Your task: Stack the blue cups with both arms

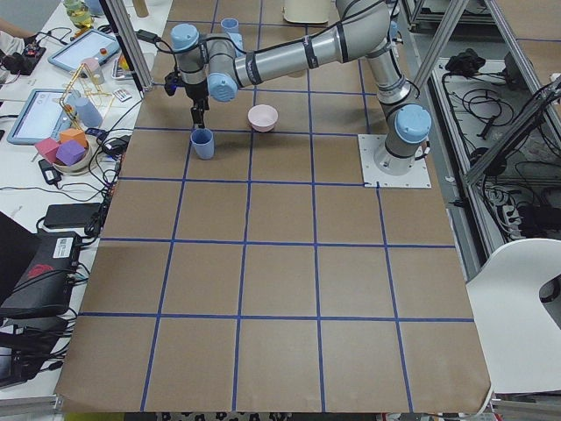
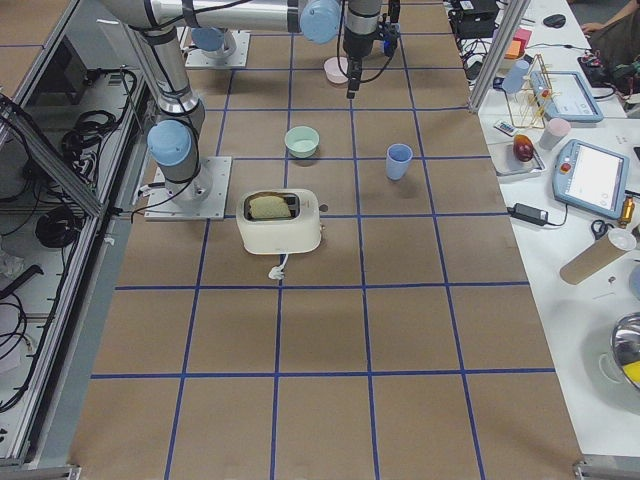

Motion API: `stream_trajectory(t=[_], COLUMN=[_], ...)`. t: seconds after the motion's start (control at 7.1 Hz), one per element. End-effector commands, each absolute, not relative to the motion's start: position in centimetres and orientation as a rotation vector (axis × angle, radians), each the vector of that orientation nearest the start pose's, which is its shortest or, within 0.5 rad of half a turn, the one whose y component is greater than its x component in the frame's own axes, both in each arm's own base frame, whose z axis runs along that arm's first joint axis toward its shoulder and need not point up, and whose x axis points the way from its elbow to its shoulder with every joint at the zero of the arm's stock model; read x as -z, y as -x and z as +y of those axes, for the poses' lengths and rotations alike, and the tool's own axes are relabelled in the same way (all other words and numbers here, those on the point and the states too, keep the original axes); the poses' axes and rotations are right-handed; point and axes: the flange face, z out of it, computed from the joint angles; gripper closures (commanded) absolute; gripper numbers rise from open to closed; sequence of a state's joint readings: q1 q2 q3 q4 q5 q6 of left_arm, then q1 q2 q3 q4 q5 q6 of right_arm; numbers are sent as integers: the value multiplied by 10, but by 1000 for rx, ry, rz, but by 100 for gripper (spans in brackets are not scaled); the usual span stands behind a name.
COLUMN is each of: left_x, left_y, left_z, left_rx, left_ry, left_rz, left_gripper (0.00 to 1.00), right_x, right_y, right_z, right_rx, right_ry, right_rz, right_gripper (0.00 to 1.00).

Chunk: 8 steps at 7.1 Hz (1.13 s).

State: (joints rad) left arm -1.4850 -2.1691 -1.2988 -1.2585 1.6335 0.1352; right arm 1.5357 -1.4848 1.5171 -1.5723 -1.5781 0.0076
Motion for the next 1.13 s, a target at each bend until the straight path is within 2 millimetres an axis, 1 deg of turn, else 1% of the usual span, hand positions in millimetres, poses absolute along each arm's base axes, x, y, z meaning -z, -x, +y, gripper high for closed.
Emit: stream_trajectory(t=[0.0, 0.14, 0.28, 0.42, 0.56, 0.7, 0.85, 0.99], left_x=[-245, -242, -242, -242, -249, -268, -298, -314], left_y=[62, 62, 62, 66, 75, 111, 172, 241], left_z=[-726, -726, -726, -726, -725, -722, -721, -714], left_rx=[-116, -121, -121, -118, -98, -43, 45, 111], left_ry=[-91, -92, -89, -89, -97, -158, -157, -142], left_rz=[3056, 3056, 3056, 3054, 3052, 3048, 3050, 3064], left_gripper=[29, 77, 100, 100, 100, 100, 100, 100], right_x=[-462, -454, -443, -417, -398, -378, -355, -333], right_y=[-109, -107, -96, -68, -37, -18, -14, -13], right_z=[-544, -550, -572, -604, -625, -646, -662, -673], right_rx=[4, -13, 76, 158, 183, 250, 297, 302], right_ry=[-68, -73, -93, -51, -5, -6, -9, -7], right_rz=[3172, 3170, 3165, 3174, 3171, 3172, 3173, 3172], right_gripper=[0, 0, 0, 0, 0, 0, 0, 0])
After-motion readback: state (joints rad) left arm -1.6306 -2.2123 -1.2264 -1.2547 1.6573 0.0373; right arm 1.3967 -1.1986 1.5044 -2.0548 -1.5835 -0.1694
